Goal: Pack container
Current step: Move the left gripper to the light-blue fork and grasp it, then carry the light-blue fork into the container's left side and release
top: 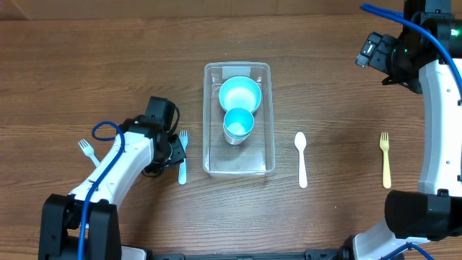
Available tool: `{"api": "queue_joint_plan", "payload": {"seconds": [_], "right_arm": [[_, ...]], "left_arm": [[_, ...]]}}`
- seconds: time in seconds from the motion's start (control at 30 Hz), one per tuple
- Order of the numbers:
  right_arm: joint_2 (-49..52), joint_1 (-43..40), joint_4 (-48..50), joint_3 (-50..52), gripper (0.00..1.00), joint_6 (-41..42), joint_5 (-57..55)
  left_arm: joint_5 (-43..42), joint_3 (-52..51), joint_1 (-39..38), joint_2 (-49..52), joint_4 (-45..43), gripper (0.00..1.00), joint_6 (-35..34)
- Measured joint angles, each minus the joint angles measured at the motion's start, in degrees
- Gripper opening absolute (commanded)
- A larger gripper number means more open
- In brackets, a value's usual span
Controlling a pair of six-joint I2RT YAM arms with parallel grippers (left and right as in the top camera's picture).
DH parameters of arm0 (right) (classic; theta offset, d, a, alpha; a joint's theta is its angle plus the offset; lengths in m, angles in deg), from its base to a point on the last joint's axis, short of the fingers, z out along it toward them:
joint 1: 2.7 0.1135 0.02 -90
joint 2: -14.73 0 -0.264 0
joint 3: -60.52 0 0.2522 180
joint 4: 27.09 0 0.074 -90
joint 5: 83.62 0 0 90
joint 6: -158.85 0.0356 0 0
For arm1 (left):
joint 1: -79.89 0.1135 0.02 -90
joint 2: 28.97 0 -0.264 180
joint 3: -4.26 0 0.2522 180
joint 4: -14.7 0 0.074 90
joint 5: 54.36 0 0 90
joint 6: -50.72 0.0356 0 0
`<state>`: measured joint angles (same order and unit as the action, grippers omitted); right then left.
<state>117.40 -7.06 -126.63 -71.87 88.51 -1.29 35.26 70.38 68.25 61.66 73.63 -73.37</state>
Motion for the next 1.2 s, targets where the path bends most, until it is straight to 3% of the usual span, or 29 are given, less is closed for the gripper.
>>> {"api": "queue_joint_plan", "payload": {"seconds": [0.27,0.33,0.5,0.73,0.9,1.07,1.2], "right_arm": [[0.00,0.00,0.02,0.00,1.00,0.00,0.00],[0.00,0.00,0.02,0.00,1.00,0.00,-0.02],[0.00,0.00,0.02,0.00,1.00,0.02,0.00],[0.00,0.00,0.04,0.00,1.00,0.02,0.00],[0.00,0.00,-0.02,0.00,1.00,0.00,-0.02],[0.00,0.00,0.00,0.00,1.00,0.04,0.00],[0.00,0.00,0.04,0.00,1.00,0.00,0.00]], "left_arm": [[-1.42,-3.69,-0.57,0.00,-12.72,0.34,3.50],[-1.60,-3.69,-1.38,0.00,-14.75,0.38,5.53],[-0.48,-3.69,-3.65,0.02,-16.92,0.63,10.45],[1.75,-3.69,-3.76,2.14,-19.61,0.66,12.41],[2.82,-3.41,-3.78,6.82,-23.12,0.59,13.70],[4.57,-2.86,-3.89,7.69,-23.67,0.31,14.58],[4.92,-1.81,-3.89,8.11,-21.35,0.26,14.99]]}}
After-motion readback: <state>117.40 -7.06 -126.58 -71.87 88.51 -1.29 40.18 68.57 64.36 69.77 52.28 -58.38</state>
